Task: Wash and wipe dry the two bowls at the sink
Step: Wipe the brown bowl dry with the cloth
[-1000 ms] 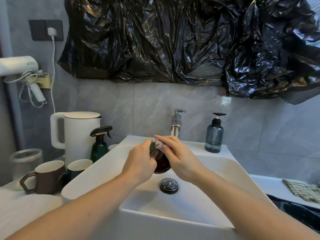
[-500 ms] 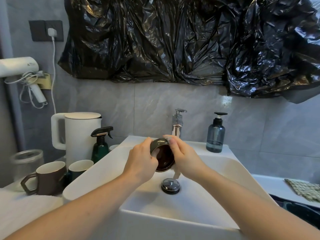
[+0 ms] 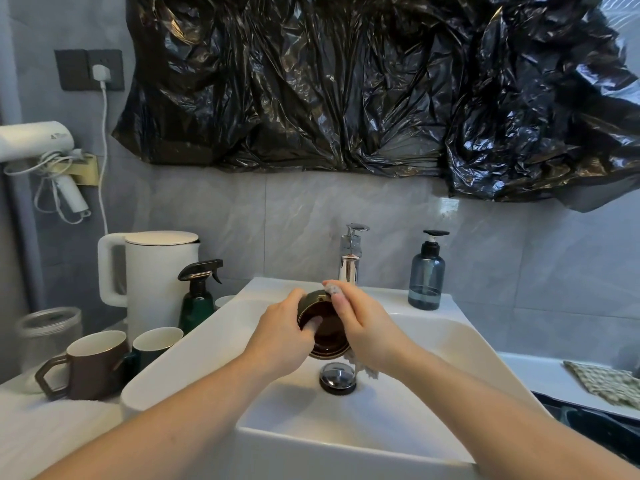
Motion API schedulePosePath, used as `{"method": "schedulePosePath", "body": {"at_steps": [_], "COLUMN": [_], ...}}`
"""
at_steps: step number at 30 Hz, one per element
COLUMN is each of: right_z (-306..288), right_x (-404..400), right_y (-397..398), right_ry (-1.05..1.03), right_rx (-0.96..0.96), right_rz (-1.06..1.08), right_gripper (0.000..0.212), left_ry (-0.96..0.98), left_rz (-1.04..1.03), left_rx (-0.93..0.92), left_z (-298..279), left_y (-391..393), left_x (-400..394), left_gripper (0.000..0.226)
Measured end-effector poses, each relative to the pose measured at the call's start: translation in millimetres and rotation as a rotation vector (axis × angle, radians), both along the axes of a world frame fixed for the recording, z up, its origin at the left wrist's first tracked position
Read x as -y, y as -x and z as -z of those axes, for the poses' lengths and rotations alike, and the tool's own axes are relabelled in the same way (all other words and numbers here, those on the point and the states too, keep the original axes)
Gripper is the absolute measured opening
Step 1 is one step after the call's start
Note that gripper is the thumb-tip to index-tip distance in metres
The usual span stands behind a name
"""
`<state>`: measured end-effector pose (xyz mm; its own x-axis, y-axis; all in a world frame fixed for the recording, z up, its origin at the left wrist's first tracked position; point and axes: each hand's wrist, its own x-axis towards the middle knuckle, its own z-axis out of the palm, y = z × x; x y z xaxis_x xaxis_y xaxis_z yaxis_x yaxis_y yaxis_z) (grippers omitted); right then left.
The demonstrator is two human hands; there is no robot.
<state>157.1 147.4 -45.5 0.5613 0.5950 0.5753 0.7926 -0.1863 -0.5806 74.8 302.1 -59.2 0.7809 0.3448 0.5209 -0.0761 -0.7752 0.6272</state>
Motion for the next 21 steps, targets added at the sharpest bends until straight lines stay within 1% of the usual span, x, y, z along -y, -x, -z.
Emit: {"method": "schedulePosePath", "body": {"at_steps": [2, 4, 6, 9, 11, 12, 15, 16, 18, 19, 20, 21], "right_z": [-1.1, -3.2, -5.9, -9.3, -10.6, -11.1, -11.7, -10.8, -8.1, -7.6, -7.8, -8.9], "right_x": [-1.7, -3.4, -2.8, -2.9, -1.8, -1.1, -0.5, -1.7, -5.6, -7.6, -8.5, -8.1], "right_y": [0.9, 0.7, 3.0, 7.1, 7.3, 6.7, 8.8, 9.5, 11.4, 12.2, 11.6, 11.3], "right_ry": [0.044, 0.017, -0.072, -0.211, -0.269, -0.285, -0.268, -0.237, -0.174, -0.155, -0.155, -0.165], "right_rx": [0.079, 0.09, 0.017, -0.134, -0.234, -0.254, -0.176, -0.129, 0.009, 0.053, 0.059, 0.026], "right_rz": [0.012, 0.005, -0.027, -0.015, -0.032, -0.042, -0.044, -0.048, -0.074, -0.083, -0.076, -0.056], "right_gripper": [0.039, 0.042, 0.043, 0.019, 0.024, 0.024, 0.017, 0.018, 0.026, 0.029, 0.03, 0.03], "left_ry": [-0.013, -0.021, -0.039, -0.077, -0.066, -0.056, -0.049, -0.058, -0.07, -0.069, -0.069, -0.069], "left_rz": [-0.015, -0.031, -0.046, -0.082, -0.108, -0.119, -0.128, -0.123, -0.101, -0.099, -0.108, -0.12], "left_rx": [-0.008, -0.013, -0.014, 0.01, 0.04, 0.049, 0.032, 0.018, 0.003, 0.007, 0.012, 0.019], "left_z": [-0.7, -1.7, -2.1, -3.6, -4.9, -5.3, -5.3, -4.8, -3.1, -2.9, -3.0, -3.6], "left_y": [-0.7, -0.7, -0.7, -0.9, -0.8, -0.9, -0.3, -0.3, 0.1, 0.2, 0.0, -0.2], "left_x": [-1.2, -2.3, -2.0, 0.6, 1.3, 1.0, 2.1, 2.4, 1.9, 1.0, 0.2, -0.2], "left_gripper": [0.016, 0.013, 0.011, 0.01, 0.012, 0.014, 0.017, 0.02, 0.032, 0.033, 0.03, 0.023]}}
